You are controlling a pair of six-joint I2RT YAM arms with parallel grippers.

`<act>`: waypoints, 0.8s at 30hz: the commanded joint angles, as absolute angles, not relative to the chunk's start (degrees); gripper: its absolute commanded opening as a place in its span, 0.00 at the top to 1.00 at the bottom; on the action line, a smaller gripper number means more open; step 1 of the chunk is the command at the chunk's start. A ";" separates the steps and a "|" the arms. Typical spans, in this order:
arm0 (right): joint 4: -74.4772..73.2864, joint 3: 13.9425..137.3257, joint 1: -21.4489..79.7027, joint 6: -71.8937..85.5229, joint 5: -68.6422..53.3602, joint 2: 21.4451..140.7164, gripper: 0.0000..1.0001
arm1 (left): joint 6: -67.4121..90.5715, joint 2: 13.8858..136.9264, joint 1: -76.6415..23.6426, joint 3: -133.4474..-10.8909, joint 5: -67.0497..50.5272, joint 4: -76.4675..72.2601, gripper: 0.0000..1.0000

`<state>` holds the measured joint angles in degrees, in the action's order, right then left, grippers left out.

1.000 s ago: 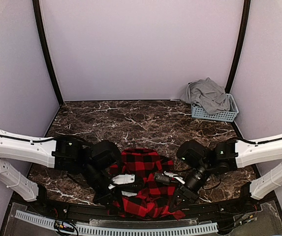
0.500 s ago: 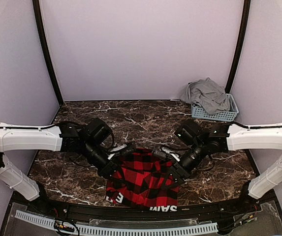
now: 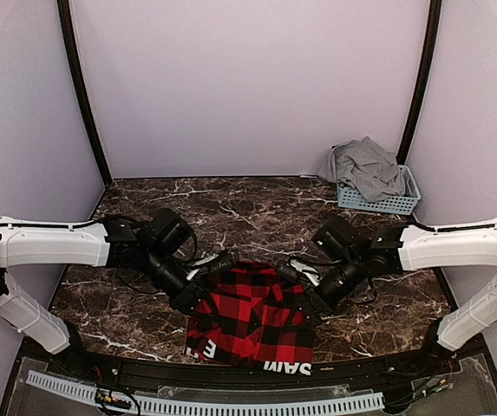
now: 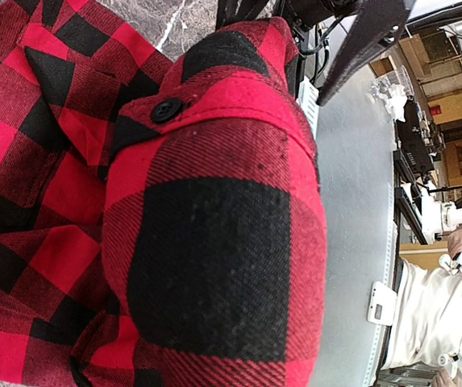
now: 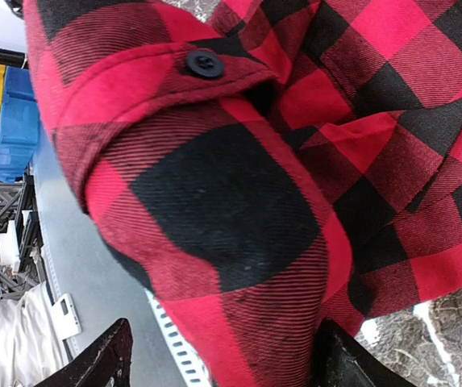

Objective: Fold and stack the long sleeve shirts
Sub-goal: Fold the 2/3-rectangle-folded shirt at the center of the board.

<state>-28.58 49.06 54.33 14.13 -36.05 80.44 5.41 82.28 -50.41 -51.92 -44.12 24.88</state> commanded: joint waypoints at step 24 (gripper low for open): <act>-22.12 51.23 47.64 8.85 -45.93 85.99 1.00 | 6.53 80.89 -41.21 -47.32 -49.16 20.54 1.00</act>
